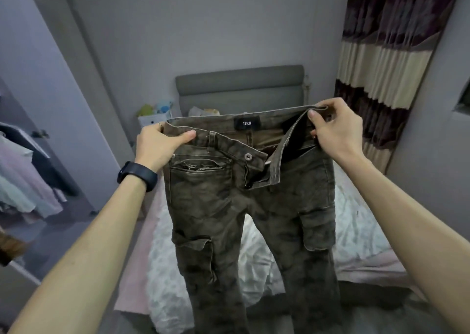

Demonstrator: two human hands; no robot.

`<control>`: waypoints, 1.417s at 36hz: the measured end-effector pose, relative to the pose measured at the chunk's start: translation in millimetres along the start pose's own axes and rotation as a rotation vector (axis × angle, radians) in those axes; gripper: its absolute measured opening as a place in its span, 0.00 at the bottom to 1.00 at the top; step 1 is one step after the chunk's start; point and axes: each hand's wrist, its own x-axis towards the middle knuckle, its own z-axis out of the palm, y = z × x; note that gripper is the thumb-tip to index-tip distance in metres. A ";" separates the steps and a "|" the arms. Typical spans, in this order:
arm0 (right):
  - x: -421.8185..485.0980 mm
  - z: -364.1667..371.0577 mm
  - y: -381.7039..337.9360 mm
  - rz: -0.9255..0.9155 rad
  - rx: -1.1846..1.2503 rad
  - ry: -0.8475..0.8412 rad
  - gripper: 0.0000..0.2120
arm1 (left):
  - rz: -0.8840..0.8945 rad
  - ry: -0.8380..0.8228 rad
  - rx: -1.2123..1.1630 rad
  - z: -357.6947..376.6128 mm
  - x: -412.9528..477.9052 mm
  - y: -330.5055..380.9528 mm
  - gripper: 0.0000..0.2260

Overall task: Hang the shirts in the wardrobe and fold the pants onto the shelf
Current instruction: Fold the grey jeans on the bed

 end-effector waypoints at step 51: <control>317.5 541.0 575.2 0.292 -0.319 -0.706 0.27 | -0.312 -0.420 0.573 507.4 468.5 -491.2 0.30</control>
